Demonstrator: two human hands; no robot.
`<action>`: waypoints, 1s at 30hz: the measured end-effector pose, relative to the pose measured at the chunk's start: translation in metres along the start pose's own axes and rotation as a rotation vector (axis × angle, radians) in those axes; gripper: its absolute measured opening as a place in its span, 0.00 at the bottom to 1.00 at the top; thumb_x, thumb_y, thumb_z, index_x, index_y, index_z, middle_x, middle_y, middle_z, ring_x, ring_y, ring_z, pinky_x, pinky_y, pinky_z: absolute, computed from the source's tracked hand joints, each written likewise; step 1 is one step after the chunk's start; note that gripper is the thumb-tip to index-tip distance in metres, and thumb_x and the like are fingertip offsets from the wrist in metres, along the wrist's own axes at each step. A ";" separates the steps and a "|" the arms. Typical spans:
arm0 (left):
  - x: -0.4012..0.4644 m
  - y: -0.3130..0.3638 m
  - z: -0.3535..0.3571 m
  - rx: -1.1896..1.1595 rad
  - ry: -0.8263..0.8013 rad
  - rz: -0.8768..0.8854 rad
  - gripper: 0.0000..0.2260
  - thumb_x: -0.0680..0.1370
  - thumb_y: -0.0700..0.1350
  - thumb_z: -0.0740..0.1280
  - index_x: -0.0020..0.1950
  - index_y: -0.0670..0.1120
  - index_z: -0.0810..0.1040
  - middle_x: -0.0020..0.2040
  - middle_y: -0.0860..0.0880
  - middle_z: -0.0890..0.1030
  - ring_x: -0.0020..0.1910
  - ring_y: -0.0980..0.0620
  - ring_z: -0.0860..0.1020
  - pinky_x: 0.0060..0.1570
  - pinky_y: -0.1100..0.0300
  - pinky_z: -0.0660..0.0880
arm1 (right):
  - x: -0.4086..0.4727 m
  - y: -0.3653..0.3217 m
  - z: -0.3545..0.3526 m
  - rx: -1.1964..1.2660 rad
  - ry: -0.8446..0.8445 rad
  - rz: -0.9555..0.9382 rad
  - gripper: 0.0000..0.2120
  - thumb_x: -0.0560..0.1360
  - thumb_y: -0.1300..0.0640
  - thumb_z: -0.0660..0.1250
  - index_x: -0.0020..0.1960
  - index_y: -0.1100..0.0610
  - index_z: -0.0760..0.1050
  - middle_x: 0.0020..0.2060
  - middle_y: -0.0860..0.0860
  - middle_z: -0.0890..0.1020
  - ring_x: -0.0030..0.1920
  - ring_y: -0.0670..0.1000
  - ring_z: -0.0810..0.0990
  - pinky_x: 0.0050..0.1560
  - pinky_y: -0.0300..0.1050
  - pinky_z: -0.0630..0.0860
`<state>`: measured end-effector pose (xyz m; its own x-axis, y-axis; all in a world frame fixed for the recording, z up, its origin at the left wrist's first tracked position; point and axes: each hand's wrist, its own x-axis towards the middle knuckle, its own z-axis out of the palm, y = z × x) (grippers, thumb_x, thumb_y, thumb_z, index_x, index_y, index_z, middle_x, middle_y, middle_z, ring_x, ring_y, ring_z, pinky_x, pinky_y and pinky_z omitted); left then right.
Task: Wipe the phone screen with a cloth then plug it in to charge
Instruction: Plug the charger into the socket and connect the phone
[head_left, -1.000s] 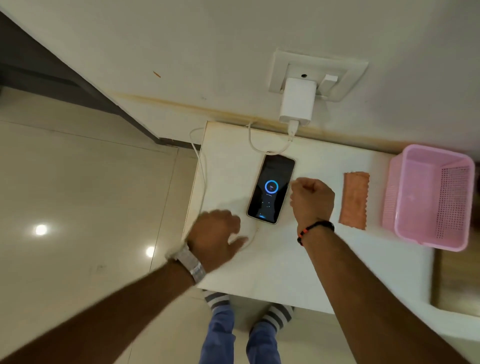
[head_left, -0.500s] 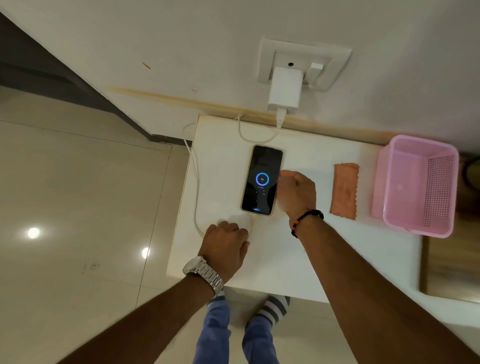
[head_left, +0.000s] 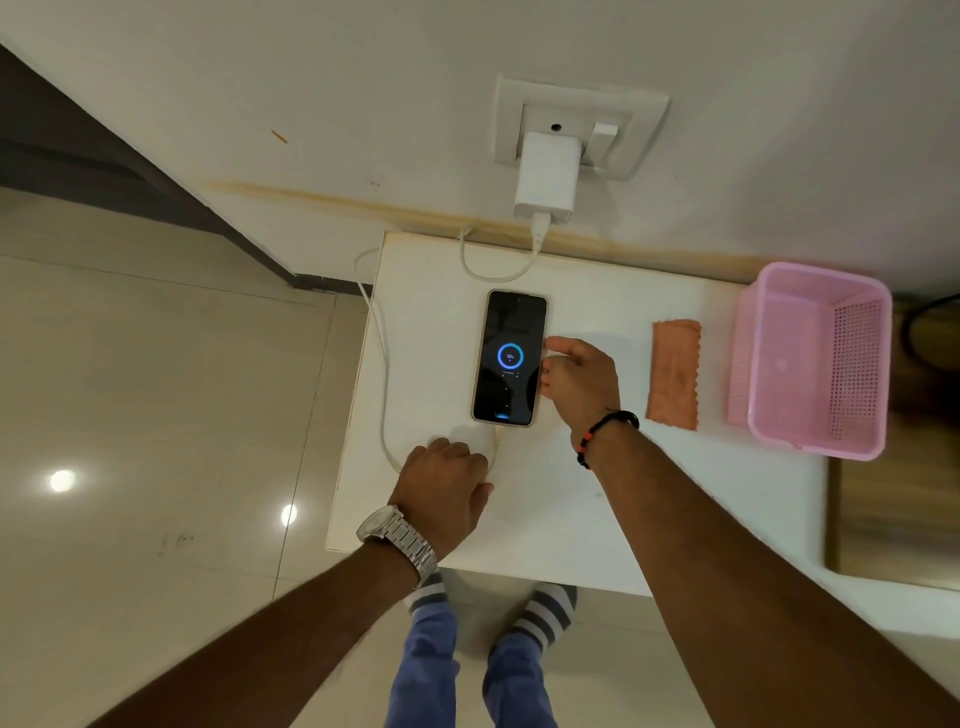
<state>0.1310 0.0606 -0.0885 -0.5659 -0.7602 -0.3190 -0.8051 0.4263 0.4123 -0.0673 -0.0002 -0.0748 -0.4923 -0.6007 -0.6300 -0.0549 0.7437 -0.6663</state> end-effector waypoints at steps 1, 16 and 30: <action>0.000 0.000 -0.001 -0.012 -0.002 -0.009 0.11 0.77 0.55 0.71 0.42 0.47 0.81 0.38 0.50 0.81 0.41 0.49 0.78 0.40 0.56 0.71 | -0.002 0.000 -0.002 0.004 -0.001 0.003 0.18 0.78 0.67 0.60 0.63 0.57 0.79 0.59 0.58 0.83 0.57 0.58 0.82 0.61 0.57 0.80; 0.094 0.079 -0.070 -0.303 0.202 0.031 0.08 0.79 0.52 0.71 0.47 0.48 0.83 0.39 0.53 0.82 0.37 0.52 0.77 0.40 0.55 0.77 | -0.027 0.025 -0.084 0.119 0.367 0.074 0.12 0.73 0.61 0.65 0.54 0.53 0.82 0.43 0.52 0.86 0.43 0.56 0.85 0.48 0.52 0.84; 0.233 0.148 -0.035 -0.005 -0.071 0.207 0.18 0.81 0.48 0.67 0.69 0.44 0.76 0.64 0.42 0.77 0.60 0.42 0.78 0.60 0.47 0.76 | -0.011 0.061 -0.115 0.374 0.582 0.383 0.13 0.70 0.59 0.72 0.55 0.54 0.79 0.44 0.49 0.82 0.42 0.53 0.82 0.39 0.39 0.77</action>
<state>-0.1134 -0.0703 -0.0721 -0.7305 -0.6198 -0.2867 -0.6696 0.5675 0.4791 -0.1652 0.0856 -0.0627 -0.7987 0.0040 -0.6017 0.4552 0.6580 -0.5998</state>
